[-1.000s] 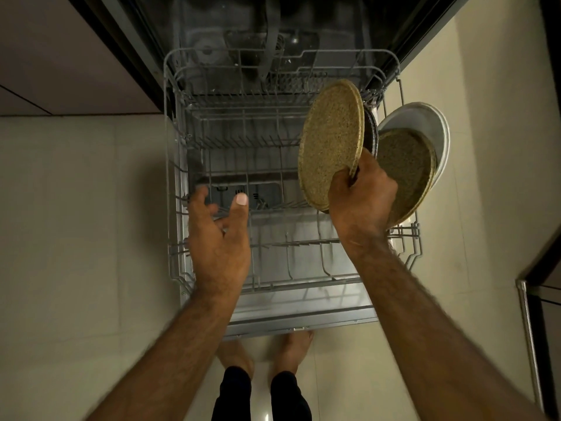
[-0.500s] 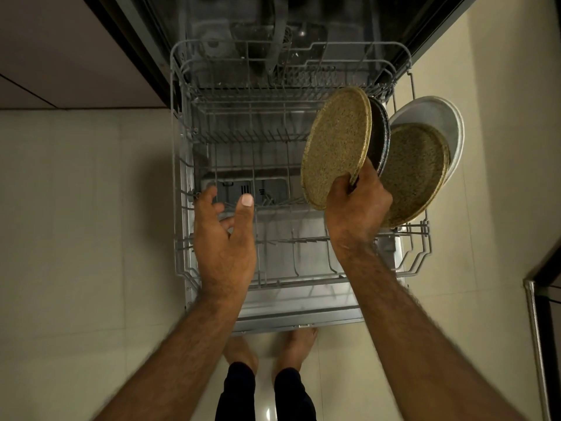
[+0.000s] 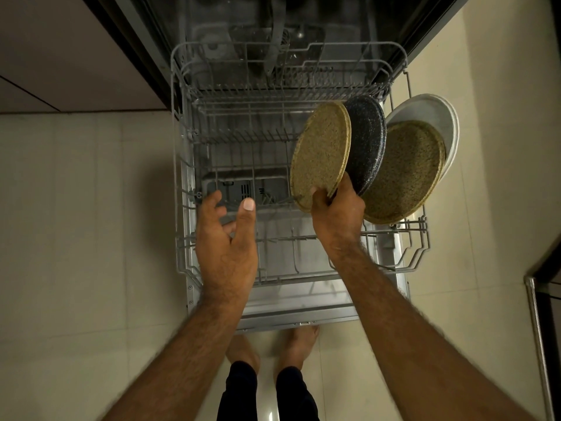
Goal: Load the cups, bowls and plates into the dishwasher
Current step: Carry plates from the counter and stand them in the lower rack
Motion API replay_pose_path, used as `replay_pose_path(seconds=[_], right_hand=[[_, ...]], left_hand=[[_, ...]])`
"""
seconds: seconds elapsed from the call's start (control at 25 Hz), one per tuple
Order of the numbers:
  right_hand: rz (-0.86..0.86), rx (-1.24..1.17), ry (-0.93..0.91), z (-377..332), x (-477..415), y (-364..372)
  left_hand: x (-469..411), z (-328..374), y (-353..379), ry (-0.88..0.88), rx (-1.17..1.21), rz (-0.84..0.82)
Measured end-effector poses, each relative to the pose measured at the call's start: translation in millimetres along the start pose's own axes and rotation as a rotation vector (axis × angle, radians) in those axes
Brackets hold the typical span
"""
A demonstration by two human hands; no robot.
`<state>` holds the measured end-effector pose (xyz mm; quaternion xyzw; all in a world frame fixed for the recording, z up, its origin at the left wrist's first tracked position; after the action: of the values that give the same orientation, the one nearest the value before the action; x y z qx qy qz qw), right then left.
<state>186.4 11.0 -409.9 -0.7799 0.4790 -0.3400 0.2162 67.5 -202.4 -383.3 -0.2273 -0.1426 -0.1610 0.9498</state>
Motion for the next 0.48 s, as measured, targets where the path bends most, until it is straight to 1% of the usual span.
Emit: replay_pose_path(seconds=[0.28,0.48], right_hand=[[0.000,-0.027,0.021,9.2,15.6,-13.1],[-0.007,-0.007,-0.054,-4.2,19.3,-15.3]], left_hand=[[1.4,11.1,-5.8,0.010,0.015,-0.011],[3.6,16.3,-9.6,0.014,0.024,0.003]])
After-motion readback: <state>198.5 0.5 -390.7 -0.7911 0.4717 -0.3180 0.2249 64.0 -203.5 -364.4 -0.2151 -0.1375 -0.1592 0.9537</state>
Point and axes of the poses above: each hand's wrist, its own x-axis away from the middle knuckle, its own y-axis out of the palm, z = x × y, the point moved 9 cm from there along -x, towards the middle knuckle, and after that the axes turned 3 degrees about y, right-handed, at the moved point
